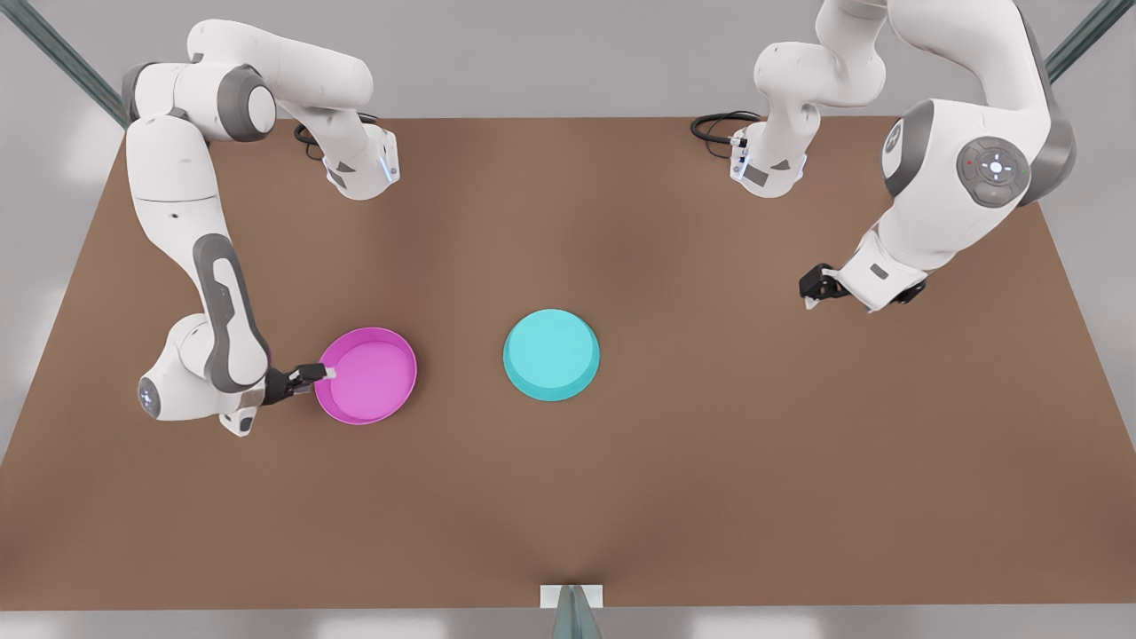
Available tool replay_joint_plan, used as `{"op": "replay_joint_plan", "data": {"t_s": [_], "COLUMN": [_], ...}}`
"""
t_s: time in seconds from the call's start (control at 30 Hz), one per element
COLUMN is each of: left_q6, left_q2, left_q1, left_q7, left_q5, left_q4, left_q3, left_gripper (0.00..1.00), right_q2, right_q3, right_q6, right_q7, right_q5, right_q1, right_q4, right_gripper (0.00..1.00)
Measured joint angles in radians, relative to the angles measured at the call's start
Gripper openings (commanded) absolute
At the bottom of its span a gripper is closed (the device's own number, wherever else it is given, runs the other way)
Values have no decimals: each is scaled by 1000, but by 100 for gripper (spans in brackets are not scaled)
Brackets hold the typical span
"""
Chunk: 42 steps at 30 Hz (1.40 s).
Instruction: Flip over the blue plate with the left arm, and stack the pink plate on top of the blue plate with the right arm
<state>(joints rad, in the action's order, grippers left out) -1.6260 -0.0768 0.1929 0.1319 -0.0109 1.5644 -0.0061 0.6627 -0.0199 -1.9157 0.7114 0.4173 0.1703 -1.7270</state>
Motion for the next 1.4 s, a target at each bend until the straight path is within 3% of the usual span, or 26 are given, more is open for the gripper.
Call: {"op": "replay_joint_plan", "data": {"t_s": [0.8,1.03,1.17,1.4], "left_q6": [1,0,0,1], "left_q2": [-8,-9,-9,-8], "left_q1": [2,2,1,1], "left_q7": [-2,-5,-8,-10], "left_q5": [1,0,0,1], "left_q4": [2,2,2,0], "left_q3": [0,0,0,0], "left_gripper": [100,100,100,100], "right_q2": [2,0,0,0], "right_q3": [-2,-1,-1,-2], "right_q6": [-86,-76,-79,-78], "right_q7": [149,170,181,184], "right_q5": [-11,-4,-10,-11], "right_q1": [-28,-27,-28,-26], "right_q4": [-72,-78,-78,-77], "right_gripper": [94,72,66,66]}}
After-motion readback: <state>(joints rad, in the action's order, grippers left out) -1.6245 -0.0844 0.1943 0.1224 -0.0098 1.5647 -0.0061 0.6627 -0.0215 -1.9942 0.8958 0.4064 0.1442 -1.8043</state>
